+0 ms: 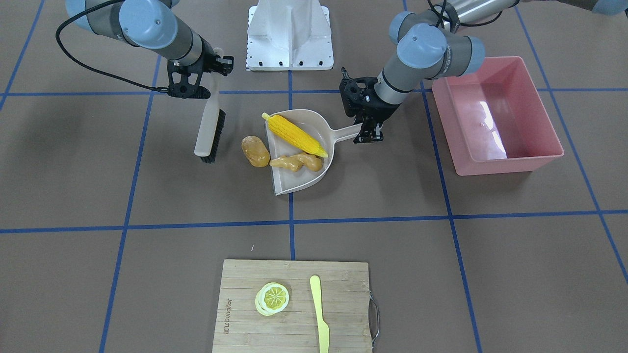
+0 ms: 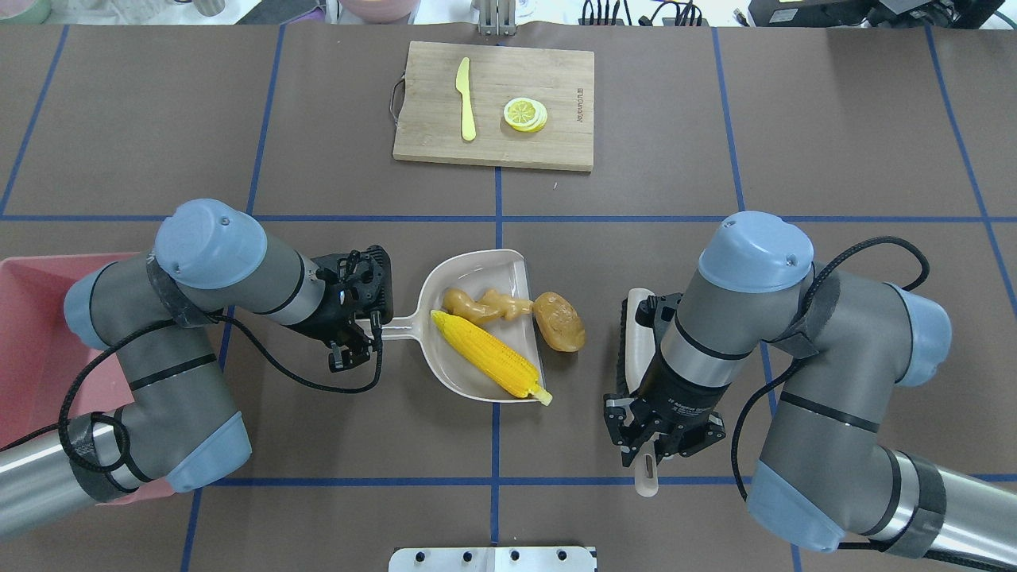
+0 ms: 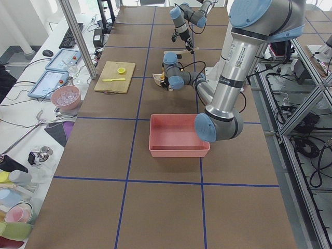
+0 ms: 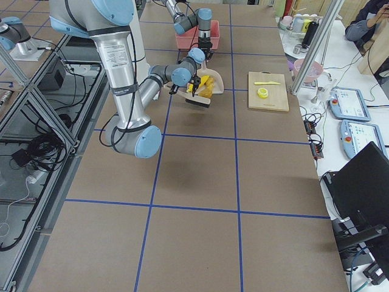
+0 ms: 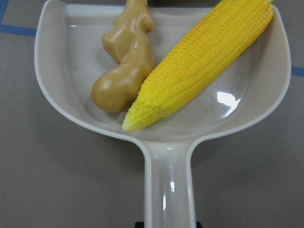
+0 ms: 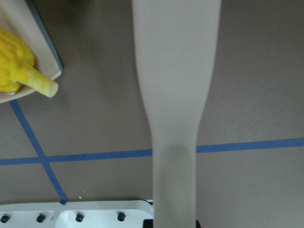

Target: Sweep and dump trash into bin

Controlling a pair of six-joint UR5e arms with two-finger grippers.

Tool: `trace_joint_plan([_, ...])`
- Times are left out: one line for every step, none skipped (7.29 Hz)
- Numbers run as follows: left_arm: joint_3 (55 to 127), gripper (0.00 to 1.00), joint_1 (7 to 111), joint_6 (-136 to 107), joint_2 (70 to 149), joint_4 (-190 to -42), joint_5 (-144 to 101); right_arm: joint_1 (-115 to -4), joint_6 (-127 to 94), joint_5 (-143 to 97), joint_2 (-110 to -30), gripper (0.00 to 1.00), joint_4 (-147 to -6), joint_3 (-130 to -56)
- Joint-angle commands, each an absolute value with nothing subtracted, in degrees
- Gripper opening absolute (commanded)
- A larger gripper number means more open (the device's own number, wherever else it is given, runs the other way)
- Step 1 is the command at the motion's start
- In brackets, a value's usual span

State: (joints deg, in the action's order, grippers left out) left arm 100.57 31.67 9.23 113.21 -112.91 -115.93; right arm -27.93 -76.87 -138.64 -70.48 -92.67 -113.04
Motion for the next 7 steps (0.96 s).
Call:
trace_joint_plan([99.85, 0.0, 31.47, 9.23, 113.47, -113.29, -115.93, -26.72, -80.31, -138.6, -69.62, 0.0, -87.91, -110.06])
trace_joint_plan([99.67, 0.0, 31.46, 9.23, 113.64, -113.29, -115.93, -26.54, -81.11, -138.6, -68.22, 0.0, -87.54, -109.17])
trace_joint_plan([99.41, 0.0, 31.46, 9.23, 113.73, -113.9, -115.84, -26.46, -81.38, -138.52, -65.94, 0.0, -87.54, -107.51])
trace_joint_plan([99.23, 0.0, 31.38, 9.23, 113.73, -114.25, -115.14, -26.46, -81.82, -138.6, -64.0, 0.0, -87.54, -106.01])
trace_joint_plan([99.14, 0.0, 31.38, 9.23, 113.73, -114.61, -115.14, -26.46, -81.83, -138.52, -62.85, 0.0, -87.54, -105.56])
trace_joint_plan([99.23, 0.0, 31.38, 9.23, 113.64, -114.61, -115.14, -26.54, -81.83, -138.43, -62.06, 0.0, -87.71, -105.47])
trace_joint_plan([99.14, 0.0, 31.38, 9.23, 113.64, -114.61, -115.05, -26.54, -81.83, -138.34, -61.7, 0.0, -87.63, -105.47])
